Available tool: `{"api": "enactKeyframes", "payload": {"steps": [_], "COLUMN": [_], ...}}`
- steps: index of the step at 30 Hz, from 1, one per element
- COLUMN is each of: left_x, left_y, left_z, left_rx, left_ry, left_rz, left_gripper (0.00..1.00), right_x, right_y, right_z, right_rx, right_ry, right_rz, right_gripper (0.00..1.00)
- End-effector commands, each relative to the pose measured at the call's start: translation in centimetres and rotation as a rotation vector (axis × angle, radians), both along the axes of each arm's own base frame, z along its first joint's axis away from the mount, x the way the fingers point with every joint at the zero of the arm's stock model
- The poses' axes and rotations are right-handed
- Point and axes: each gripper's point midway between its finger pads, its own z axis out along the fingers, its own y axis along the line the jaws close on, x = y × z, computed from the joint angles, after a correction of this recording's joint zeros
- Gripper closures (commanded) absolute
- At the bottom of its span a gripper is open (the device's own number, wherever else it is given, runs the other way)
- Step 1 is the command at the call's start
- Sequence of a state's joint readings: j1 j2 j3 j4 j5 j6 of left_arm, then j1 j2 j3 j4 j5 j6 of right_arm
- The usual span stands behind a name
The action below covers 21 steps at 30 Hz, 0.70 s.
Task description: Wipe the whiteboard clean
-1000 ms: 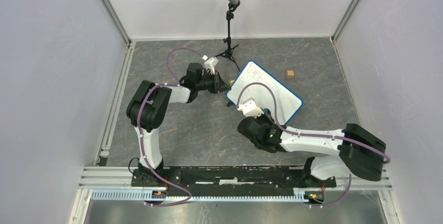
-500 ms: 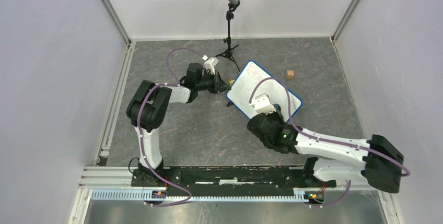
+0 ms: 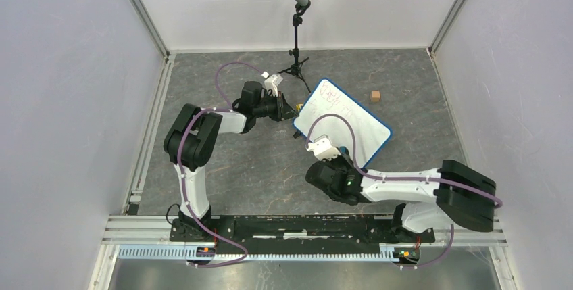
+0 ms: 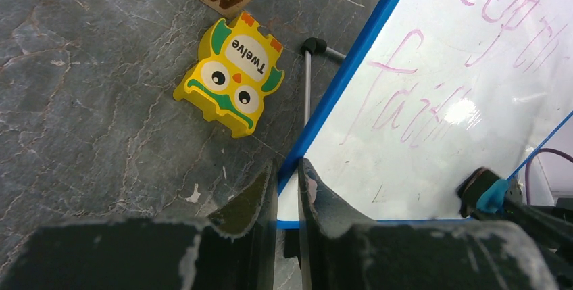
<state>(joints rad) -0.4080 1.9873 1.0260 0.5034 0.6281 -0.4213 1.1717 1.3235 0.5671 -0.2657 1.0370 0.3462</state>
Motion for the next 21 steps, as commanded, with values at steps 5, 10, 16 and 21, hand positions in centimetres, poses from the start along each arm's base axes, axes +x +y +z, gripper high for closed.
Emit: {"api": "enactKeyframes", "payload": {"steps": [5, 10, 16, 21], "left_x": [0.2, 0.2, 0.2, 0.0], "left_y": [-0.1, 0.0, -0.1, -0.5], "left_z": [-0.4, -0.3, 0.5, 0.9], "left_rx": [0.050, 0.049, 0.024, -0.014], "left_ry": [-0.036, -0.040, -0.050, -0.049], "left_rz": [0.001, 0.009, 0.014, 0.001], "left_gripper": [0.79, 0.78, 0.67, 0.60], "right_x": [1.1, 2.5, 3.3, 2.7], "right_y": [1.4, -2.0, -5.6, -5.3], "right_z": [3.0, 6.5, 7.5, 4.6], "right_rx": [0.074, 0.039, 0.050, 0.052], "right_ry": [-0.065, -0.135, -0.155, -0.084], "right_rz": [-0.014, -0.091, -0.166, -0.150], "right_gripper": [0.88, 0.87, 0.86, 0.91]}}
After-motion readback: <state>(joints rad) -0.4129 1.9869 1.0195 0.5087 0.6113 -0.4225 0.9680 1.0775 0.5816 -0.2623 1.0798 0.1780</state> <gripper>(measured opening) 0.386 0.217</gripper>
